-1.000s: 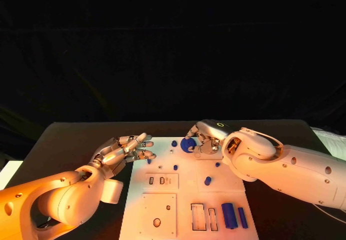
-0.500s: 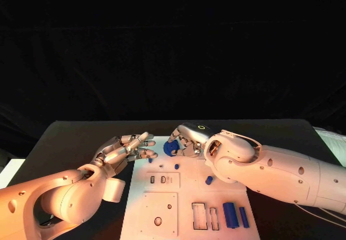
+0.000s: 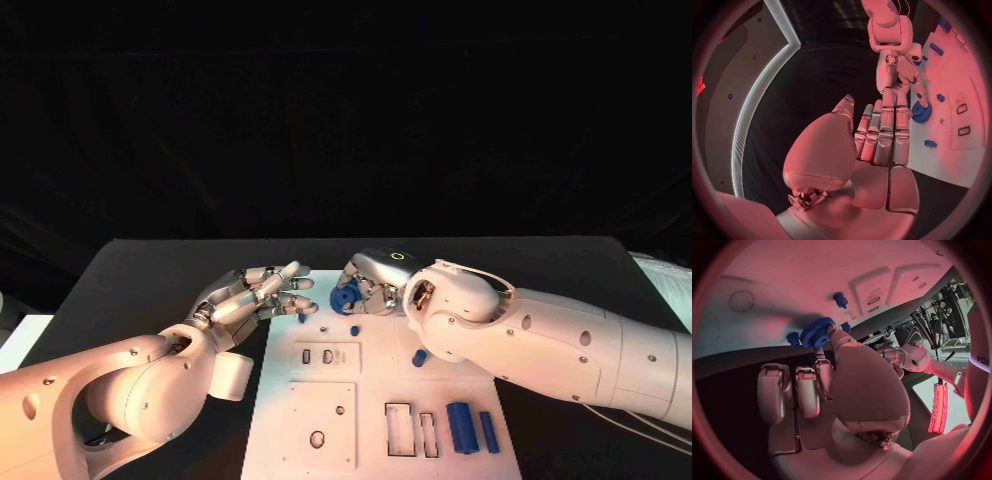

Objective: Assemble the parts on the task board

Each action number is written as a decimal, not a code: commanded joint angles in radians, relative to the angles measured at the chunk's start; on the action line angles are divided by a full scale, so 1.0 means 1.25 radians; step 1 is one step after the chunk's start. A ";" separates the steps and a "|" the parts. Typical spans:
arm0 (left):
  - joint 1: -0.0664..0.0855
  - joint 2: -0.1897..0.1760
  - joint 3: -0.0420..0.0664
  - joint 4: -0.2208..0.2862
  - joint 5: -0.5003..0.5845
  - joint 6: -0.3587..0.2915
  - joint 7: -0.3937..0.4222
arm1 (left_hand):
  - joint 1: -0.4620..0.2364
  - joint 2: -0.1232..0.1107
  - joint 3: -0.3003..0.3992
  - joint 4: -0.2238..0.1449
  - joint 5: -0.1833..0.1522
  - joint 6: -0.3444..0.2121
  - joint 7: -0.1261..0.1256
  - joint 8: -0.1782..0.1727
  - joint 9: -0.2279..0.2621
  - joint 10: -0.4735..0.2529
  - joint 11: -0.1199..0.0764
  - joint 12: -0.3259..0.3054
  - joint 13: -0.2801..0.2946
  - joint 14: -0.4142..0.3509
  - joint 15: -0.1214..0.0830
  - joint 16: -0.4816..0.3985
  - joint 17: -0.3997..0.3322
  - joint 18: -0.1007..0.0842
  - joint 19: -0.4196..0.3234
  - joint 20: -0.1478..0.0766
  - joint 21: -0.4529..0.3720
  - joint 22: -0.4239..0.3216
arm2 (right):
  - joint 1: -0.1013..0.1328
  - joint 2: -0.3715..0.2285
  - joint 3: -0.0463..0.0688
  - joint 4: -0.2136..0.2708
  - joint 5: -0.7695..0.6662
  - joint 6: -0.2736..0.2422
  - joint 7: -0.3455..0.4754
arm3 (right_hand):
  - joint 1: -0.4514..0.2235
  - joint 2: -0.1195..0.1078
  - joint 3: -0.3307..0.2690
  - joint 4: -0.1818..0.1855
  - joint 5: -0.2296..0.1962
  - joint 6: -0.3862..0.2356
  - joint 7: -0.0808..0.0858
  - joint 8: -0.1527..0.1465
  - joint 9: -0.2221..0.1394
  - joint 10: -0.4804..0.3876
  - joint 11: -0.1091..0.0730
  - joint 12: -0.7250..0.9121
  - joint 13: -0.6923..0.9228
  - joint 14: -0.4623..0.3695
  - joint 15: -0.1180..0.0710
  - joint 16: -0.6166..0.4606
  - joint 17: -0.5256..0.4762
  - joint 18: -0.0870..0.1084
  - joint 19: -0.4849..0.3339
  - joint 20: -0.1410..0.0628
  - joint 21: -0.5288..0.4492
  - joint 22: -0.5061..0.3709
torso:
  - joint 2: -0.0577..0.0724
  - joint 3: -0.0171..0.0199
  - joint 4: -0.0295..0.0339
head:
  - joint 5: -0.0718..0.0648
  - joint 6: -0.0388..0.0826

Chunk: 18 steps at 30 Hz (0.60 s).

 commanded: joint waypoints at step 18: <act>0.001 0.000 0.001 0.002 0.001 0.023 -0.003 | 0.004 0.002 -0.001 -0.006 -0.003 0.002 0.005 -0.006 0.000 0.002 0.004 -0.004 -0.001 -0.006 -0.001 -0.002 0.002 0.009 -0.002 0.001 -0.006 -0.001 | -0.004 0.006 -0.004 -0.015 -0.048 0.015 -0.063 | -0.065 -0.020 -0.009 0.019 -0.033 -0.075 0.018 -0.020 -0.003 -0.042 0.021 -0.080 -0.008 0.067 0.017 0.001 0.145 -0.013 0.015 0.014 0.003 0.051 | 0.000 -0.0002 0.0001 | -0.003 0.001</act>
